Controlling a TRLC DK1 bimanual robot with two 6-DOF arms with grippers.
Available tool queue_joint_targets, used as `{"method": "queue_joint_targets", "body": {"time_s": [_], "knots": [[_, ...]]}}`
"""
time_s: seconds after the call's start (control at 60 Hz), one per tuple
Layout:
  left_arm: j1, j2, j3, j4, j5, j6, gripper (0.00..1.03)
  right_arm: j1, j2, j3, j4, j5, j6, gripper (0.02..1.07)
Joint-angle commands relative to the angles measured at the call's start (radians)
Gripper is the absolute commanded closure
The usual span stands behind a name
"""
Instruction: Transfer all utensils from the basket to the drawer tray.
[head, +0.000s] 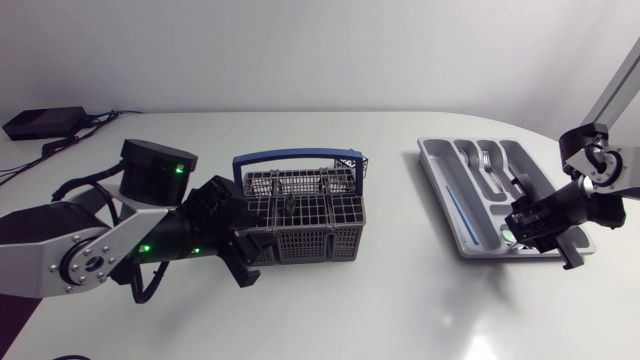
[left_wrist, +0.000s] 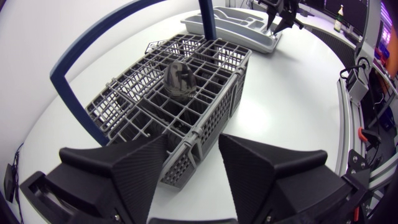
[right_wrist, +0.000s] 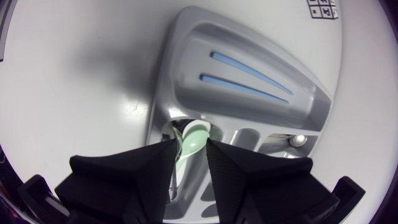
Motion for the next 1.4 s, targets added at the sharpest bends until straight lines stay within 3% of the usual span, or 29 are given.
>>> {"method": "queue_joint_targets", "body": {"time_s": [0.0, 0.083, 0.15, 0.233, 0.5, 0.617, 0.75, 0.967, 1.25, 1.383], "knots": [[0.005, -0.033, 0.002, -0.024, -0.003, -0.013, 0.4, 0.013, -0.045, 0.047, -0.015, -0.029, 0.066, 0.46], [0.002, -0.046, 0.023, -0.052, -0.001, -0.037, 0.39, 0.028, -0.066, 0.104, -0.081, -0.057, 0.14, 0.39], [0.001, -0.053, 0.042, -0.073, -0.001, -0.063, 0.38, 0.048, -0.085, 0.129, -0.095, -0.063, 0.218, 0.17], [-0.001, -0.054, 0.077, -0.105, -0.001, -0.102, 0.36, 0.079, -0.109, 0.14, -0.136, -0.069, 0.31, 0.06], [-0.022, -0.042, 0.198, -0.19, -0.009, -0.178, 0.36, 0.248, -0.218, 0.124, -0.238, -0.091, 0.608, 0.07], [-0.024, -0.025, 0.218, -0.207, -0.009, -0.198, 0.36, 0.39, -0.275, 0.11, -0.251, -0.091, 0.804, 0.08], [-0.012, -0.016, 0.218, -0.207, -0.011, -0.21, 0.36, 0.585, -0.299, 0.118, -0.273, -0.088, 1.056, 0.16], [0.031, -0.011, 0.198, -0.21, -0.011, -0.215, 0.36, 0.815, -0.238, 0.182, -0.264, -0.089, 1.401, 0.16], [0.08, -0.014, 0.123, -0.173, -0.004, -0.181, 0.36, 0.893, -0.109, 0.35, -0.271, -0.238, 1.812, 0.16], [0.131, -0.02, 0.078, -0.127, 0.083, -0.121, 0.36, 0.923, -0.026, 0.408, -0.271, -0.261, 1.962, 0.16]]}}
